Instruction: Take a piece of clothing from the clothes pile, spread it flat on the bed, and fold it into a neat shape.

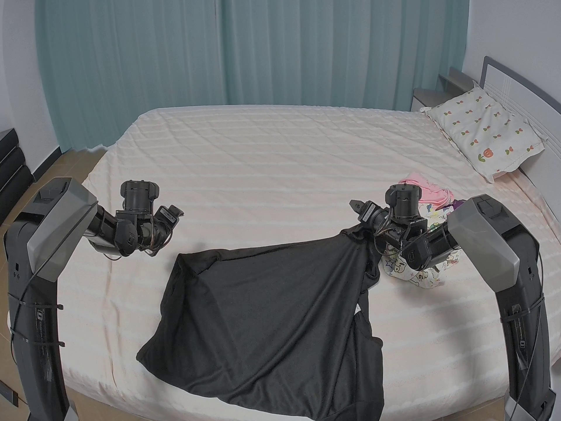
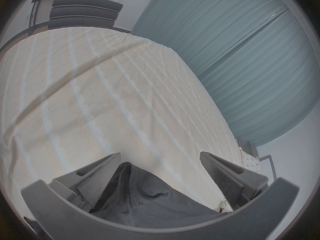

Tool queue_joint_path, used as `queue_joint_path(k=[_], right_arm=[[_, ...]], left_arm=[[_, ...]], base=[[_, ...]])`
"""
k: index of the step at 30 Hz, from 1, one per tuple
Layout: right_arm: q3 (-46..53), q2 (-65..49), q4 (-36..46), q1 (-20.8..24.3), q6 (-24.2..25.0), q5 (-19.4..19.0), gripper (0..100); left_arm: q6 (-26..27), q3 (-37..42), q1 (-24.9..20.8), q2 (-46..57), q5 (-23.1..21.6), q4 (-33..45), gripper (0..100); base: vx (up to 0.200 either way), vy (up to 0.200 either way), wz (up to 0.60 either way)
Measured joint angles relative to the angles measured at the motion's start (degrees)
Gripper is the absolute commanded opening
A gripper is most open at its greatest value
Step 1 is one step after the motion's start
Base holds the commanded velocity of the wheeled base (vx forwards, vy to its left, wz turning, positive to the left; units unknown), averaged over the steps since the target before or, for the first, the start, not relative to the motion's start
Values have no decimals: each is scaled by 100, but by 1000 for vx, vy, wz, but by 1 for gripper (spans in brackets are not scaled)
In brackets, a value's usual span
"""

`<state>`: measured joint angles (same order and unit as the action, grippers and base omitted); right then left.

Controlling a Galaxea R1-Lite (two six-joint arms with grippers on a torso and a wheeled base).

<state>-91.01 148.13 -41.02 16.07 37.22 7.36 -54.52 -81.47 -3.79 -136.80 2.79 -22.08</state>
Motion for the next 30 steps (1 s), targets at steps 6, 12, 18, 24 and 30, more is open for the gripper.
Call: queue_joint_path(k=[6,12,18,24,30], right_arm=[[330,-24,-13,16,528,-217,100],[717,-384,443,-15,805,-547,100],[1547,-902,1001,-212,740,-1059,100],[2465,-1434,1057,-315,723,-1280,100],[3497,-1875,813,-251,1084,-1343,100]], left_arm=[[11,-26,68,-82,-96,32,100],[44,-96,73,-167,-427,49,100],[104,-171,44,-221,-634,66,100],[229,-212,-4,-256,-711,139,100],[697,-212,-106,-313,-744,402,100]], base=[[0,0,0],[0,0,0],[0,0,0],[0,0,0],[0,0,0]])
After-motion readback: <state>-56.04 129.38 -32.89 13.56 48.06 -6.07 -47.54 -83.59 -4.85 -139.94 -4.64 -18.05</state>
